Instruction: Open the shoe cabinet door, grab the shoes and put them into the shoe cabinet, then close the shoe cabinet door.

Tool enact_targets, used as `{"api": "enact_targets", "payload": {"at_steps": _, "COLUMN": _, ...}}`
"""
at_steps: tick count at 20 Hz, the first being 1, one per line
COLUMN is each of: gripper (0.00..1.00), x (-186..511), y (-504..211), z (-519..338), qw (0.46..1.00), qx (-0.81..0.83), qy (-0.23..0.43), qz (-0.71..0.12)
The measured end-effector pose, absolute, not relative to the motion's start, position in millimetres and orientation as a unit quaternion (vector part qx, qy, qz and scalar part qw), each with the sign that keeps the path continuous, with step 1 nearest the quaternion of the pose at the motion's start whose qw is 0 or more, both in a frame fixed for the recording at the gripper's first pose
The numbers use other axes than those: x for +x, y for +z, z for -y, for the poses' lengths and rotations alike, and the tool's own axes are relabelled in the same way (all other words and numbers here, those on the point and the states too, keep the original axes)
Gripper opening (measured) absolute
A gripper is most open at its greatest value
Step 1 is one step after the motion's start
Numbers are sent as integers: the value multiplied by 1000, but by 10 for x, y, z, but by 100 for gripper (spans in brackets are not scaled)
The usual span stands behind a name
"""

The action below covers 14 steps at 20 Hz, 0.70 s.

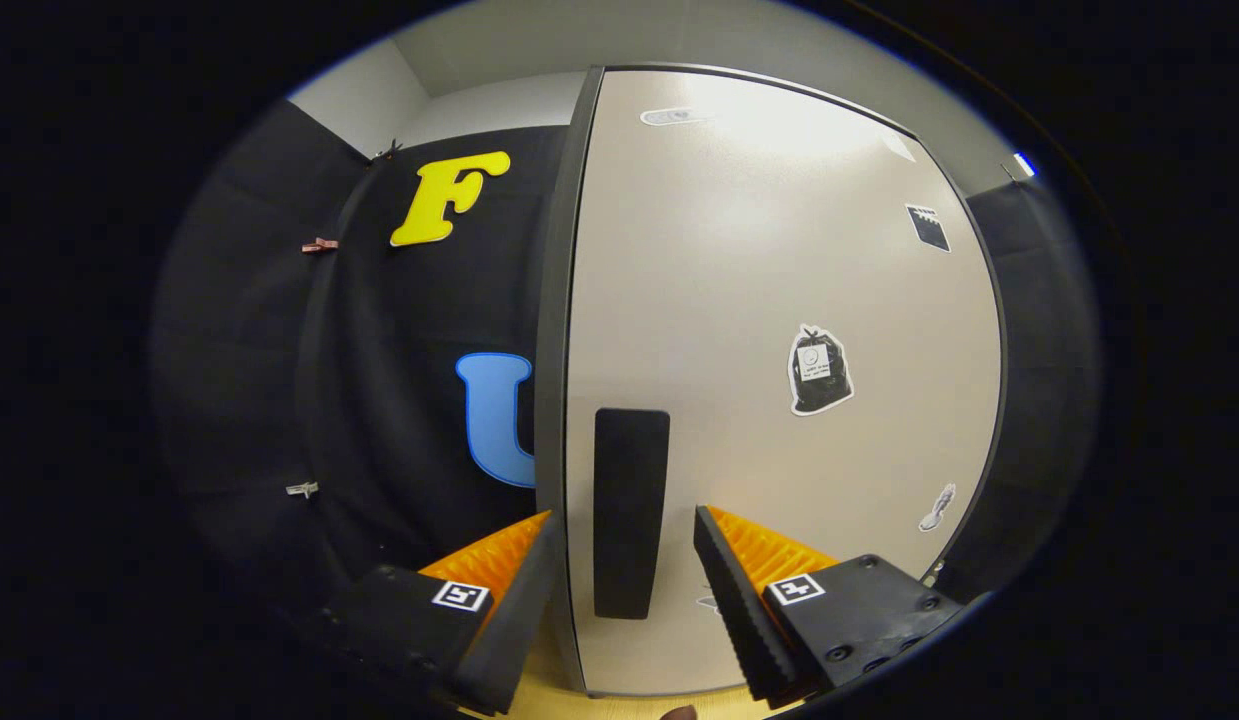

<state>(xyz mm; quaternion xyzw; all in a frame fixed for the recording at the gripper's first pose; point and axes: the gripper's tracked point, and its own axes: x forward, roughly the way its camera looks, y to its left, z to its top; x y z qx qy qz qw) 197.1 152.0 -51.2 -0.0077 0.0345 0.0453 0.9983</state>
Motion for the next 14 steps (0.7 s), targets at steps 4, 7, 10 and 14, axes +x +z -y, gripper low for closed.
{"api": "enact_targets", "payload": {"at_steps": 4, "gripper": 42, "x": 2033, "y": -553, "z": -1493, "qw": 999, "qx": 6, "qy": 33, "qz": -35}}
{"api": "enact_targets", "payload": {"at_steps": 7, "gripper": 33, "x": 2064, "y": -540, "z": -1472, "qw": 999, "qx": 18, "qy": 21, "qz": -23}}
{"api": "enact_targets", "payload": {"at_steps": 10, "gripper": 19, "x": 2023, "y": -545, "z": -1484, "qw": 998, "qx": 19, "qy": 41, "qz": -32}}
{"api": "enact_targets", "payload": {"at_steps": 14, "gripper": 19, "x": 1876, "y": -505, "z": -1485, "qw": 998, "qx": 22, "qy": 57, "qz": -34}}
